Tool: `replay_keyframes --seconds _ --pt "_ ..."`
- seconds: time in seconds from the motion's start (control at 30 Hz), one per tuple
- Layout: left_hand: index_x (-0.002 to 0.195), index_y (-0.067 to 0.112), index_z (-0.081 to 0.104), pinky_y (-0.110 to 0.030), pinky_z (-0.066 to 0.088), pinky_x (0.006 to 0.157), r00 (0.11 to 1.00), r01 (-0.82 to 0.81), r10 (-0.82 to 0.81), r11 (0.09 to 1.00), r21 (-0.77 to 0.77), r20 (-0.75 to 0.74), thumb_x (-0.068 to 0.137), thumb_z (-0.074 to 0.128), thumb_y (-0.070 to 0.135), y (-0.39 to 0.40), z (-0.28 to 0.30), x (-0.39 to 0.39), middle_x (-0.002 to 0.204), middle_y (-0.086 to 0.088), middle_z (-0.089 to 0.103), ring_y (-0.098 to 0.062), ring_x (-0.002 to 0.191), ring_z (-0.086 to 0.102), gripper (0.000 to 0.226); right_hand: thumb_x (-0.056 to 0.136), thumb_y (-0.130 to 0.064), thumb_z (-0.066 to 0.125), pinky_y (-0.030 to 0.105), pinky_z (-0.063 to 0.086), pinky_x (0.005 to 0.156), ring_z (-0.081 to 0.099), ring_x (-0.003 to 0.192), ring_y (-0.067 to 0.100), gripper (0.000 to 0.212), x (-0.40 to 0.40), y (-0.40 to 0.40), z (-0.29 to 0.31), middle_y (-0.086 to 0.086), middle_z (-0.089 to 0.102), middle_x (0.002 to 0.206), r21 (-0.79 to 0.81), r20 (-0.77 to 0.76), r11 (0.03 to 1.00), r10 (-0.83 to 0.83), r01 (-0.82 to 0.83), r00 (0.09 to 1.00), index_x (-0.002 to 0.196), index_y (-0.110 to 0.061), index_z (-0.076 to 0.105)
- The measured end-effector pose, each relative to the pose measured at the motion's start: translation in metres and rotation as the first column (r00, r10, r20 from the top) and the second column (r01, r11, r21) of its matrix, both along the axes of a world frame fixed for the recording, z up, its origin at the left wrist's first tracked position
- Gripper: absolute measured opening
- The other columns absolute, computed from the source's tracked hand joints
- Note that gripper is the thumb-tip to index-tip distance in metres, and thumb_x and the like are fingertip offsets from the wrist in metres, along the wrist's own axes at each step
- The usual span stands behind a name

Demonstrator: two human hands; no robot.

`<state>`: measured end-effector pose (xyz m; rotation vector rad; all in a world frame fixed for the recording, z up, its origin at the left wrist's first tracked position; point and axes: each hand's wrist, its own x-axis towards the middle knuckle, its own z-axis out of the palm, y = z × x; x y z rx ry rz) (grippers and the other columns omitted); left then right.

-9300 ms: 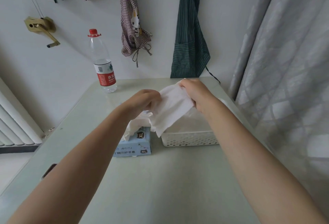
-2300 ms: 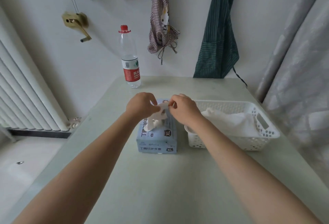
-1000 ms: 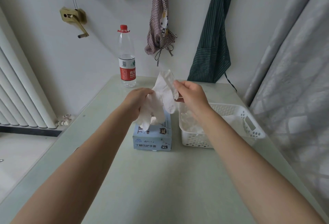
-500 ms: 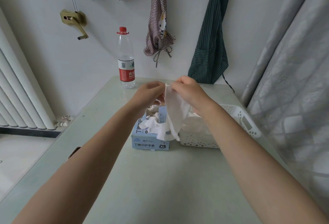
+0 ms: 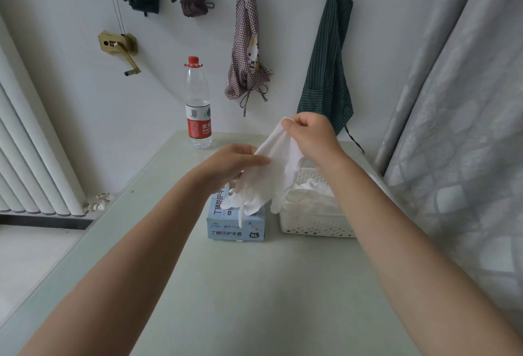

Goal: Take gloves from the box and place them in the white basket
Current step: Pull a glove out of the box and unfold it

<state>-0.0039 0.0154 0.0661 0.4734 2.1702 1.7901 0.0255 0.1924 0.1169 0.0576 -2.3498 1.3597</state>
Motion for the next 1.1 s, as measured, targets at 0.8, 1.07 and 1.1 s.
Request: replay_keyframes --seconds 0.8,1.07,1.1 --pt "0.097 0.007 0.07 -0.022 0.044 0.048 0.936 -0.352 0.335 0.893 -0.282 -0.108 0.088 0.065 0.018 0.018 -0.011 -0.04 0.087 -0.011 0.069 -0.023 0.057 0.056 0.015 0.098 -0.024 0.041 0.023 0.038 0.044 0.043 0.054 0.018 0.026 -0.032 0.054 -0.057 0.005 0.043 0.069 0.146 0.274 0.979 -0.18 0.144 0.945 0.076 -0.011 0.042" --pt "0.098 0.019 0.068 -0.018 0.043 0.044 0.976 -0.216 0.185 0.849 -0.483 -0.111 0.081 0.077 0.028 0.09 -0.031 -0.066 0.087 0.0 0.068 -0.013 0.065 0.06 0.022 0.104 -0.025 0.034 0.033 0.035 0.068 0.048 0.082 0.026 0.023 -0.039 0.117 -0.106 0.014 0.059 0.1 0.366 0.286 0.898 -0.356 0.242 0.89 0.099 -0.005 0.046" --pt "0.104 0.019 0.067 -0.017 0.044 0.043 0.98 -0.196 0.158 0.845 -0.498 -0.118 0.08 0.077 0.021 0.098 -0.033 -0.068 0.087 -0.001 0.066 -0.012 0.063 0.061 0.026 0.104 -0.025 0.034 0.033 0.036 0.068 0.049 0.082 0.027 0.024 -0.039 0.125 -0.109 0.015 0.06 0.101 0.394 0.275 0.882 -0.38 0.256 0.883 0.102 -0.004 0.047"
